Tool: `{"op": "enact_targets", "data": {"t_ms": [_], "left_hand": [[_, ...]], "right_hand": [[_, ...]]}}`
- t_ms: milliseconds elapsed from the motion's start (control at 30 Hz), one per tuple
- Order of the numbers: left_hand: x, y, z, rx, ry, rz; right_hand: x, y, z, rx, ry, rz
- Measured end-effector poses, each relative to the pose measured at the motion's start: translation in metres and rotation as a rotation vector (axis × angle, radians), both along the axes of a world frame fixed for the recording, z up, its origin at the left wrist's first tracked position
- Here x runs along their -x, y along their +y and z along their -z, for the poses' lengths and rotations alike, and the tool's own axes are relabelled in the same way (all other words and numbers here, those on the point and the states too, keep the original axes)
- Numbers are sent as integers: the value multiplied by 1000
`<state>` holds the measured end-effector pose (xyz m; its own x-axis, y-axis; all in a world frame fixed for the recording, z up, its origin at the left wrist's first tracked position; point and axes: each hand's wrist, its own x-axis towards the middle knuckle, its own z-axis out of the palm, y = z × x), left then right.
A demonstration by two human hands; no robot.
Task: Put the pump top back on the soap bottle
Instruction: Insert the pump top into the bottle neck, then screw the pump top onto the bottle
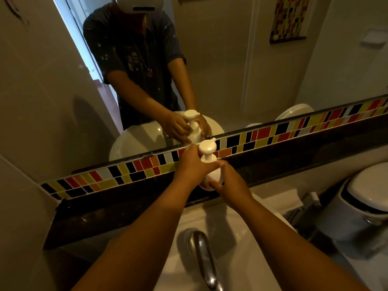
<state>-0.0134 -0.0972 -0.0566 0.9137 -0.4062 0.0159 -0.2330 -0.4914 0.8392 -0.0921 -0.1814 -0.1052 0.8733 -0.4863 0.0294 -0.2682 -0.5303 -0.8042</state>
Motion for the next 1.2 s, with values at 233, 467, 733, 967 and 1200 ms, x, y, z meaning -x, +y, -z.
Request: {"op": "enact_targets", "data": {"t_ms": [233, 467, 733, 967, 1200], "left_hand": [[-8, 32, 8, 91, 96, 200], [-8, 31, 12, 139, 90, 165], [-18, 35, 18, 89, 146, 224], [-28, 46, 30, -18, 239, 321], [-18, 46, 42, 123, 246, 227]], "right_hand": [[1, -1, -2, -53, -7, -31], [1, -1, -4, -62, 1, -50], [-3, -11, -16, -96, 86, -155], [-11, -36, -51, -119, 196, -322], [-23, -10, -47, -61, 61, -198]]}}
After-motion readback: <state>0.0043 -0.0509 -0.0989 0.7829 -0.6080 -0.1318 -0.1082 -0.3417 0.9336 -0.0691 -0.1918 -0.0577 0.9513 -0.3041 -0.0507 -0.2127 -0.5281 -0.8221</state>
